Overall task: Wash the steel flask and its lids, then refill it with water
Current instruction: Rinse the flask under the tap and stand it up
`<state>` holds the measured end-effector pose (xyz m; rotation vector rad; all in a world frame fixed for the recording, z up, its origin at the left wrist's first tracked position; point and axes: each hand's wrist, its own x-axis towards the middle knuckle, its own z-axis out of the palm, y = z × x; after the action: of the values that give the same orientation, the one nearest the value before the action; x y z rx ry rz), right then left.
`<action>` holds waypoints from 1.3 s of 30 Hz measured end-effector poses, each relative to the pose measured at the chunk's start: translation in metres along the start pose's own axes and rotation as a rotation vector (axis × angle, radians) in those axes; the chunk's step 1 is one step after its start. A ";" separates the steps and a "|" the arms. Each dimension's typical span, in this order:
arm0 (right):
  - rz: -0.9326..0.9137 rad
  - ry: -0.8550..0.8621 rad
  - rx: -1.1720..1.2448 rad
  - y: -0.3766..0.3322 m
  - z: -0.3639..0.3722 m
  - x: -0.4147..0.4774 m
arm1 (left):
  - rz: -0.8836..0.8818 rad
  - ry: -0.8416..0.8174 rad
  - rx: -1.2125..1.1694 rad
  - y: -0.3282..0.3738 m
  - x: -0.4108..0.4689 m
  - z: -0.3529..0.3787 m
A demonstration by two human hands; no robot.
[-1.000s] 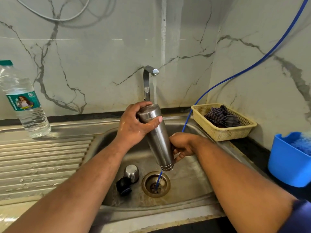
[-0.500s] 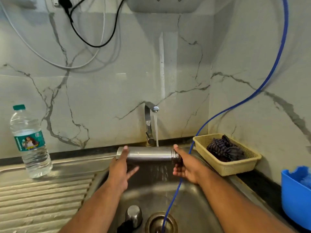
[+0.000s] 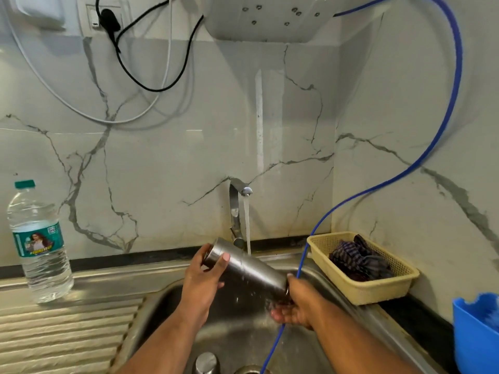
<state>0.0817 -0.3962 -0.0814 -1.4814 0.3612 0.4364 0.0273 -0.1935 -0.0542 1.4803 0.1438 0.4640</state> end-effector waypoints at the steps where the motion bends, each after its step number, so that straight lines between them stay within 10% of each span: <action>1: 0.032 -0.018 -0.019 -0.001 -0.002 0.002 | 0.001 0.009 0.009 0.004 0.000 0.004; 12: 0.343 -0.234 -0.117 -0.002 0.005 0.005 | 0.104 -0.257 0.042 0.013 0.015 0.043; 39: 0.217 -0.280 0.083 0.006 0.027 -0.002 | 0.241 -0.232 0.198 0.018 0.017 0.035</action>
<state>0.0759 -0.3693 -0.0840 -1.2839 0.3135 0.7834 0.0517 -0.2190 -0.0296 1.7442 -0.1787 0.4772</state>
